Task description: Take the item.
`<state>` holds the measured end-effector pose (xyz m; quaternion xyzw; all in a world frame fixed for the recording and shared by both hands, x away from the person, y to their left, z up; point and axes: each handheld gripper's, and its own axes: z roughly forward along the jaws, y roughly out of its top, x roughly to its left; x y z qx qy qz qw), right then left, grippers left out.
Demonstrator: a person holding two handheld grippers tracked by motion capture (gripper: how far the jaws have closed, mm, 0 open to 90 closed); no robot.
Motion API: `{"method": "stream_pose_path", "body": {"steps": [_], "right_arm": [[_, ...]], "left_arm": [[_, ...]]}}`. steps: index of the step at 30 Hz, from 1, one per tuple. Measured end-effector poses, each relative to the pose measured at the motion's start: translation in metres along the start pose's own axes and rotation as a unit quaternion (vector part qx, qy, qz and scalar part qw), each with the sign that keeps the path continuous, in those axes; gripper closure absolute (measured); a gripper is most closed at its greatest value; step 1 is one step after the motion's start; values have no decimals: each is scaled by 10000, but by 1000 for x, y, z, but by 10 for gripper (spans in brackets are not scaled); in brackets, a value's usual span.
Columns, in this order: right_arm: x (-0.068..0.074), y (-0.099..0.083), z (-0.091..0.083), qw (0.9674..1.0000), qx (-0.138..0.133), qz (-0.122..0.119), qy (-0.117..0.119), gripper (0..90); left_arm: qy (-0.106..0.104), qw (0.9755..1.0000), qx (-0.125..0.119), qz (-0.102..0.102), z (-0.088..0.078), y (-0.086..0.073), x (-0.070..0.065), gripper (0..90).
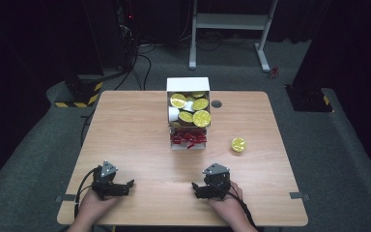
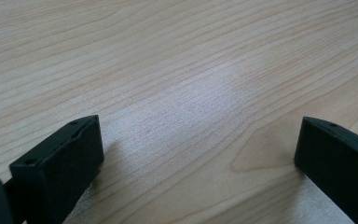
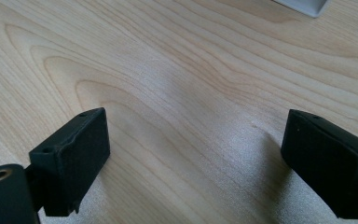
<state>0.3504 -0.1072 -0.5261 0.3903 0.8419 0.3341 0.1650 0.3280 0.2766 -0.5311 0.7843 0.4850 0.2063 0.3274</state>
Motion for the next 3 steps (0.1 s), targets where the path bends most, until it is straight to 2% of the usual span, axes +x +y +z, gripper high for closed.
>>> {"method": "stream_pose_path", "body": {"steps": [3], "right_arm": [[0,0,0,10000,-21,-13,-14,79]], "left_arm": [[5,10000,-8,-3,0,0,0,16]]}}
